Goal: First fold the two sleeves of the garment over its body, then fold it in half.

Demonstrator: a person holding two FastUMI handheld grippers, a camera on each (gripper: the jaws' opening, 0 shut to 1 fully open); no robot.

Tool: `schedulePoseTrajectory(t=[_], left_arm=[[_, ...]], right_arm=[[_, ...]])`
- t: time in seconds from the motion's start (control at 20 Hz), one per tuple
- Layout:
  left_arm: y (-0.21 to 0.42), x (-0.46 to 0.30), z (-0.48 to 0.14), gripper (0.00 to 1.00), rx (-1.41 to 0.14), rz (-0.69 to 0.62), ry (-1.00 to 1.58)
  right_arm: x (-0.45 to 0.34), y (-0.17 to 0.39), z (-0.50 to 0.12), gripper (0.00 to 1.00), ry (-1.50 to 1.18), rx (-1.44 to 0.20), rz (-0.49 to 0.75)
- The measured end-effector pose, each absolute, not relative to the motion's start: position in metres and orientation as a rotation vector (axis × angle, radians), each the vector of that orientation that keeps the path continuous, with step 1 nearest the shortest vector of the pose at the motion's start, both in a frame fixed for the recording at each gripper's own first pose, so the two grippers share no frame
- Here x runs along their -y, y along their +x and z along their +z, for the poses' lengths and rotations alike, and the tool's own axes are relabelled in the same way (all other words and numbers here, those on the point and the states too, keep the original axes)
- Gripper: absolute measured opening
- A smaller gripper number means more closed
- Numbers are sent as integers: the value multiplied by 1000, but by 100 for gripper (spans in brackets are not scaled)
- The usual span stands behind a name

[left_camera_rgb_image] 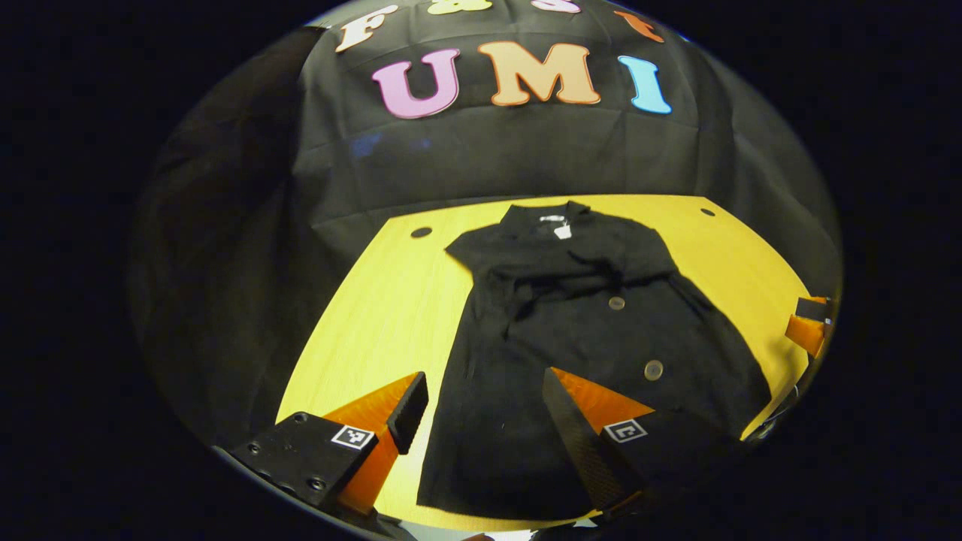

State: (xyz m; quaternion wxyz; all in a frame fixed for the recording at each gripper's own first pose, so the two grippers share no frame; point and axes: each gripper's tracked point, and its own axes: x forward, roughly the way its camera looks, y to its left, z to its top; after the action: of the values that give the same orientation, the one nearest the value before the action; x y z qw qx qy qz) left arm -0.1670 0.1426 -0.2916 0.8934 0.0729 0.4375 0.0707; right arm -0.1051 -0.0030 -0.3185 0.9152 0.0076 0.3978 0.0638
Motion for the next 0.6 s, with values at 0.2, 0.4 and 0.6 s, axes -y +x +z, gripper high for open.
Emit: schedulePoseTrajectory(t=[0.2, 0.4, 0.6], left_arm=[[-212, -152, -315, 95, -980, 153, 137], [-242, -162, -331, 95, -1021, 165, 131], [-255, -164, -343, 95, -1045, 172, 86]], right_arm=[[0, -138, -340, 94, -13, -881, 112], [1, -164, -364, 94, -36, -939, 80], [-3, -181, -387, 98, -54, -1010, 63]])
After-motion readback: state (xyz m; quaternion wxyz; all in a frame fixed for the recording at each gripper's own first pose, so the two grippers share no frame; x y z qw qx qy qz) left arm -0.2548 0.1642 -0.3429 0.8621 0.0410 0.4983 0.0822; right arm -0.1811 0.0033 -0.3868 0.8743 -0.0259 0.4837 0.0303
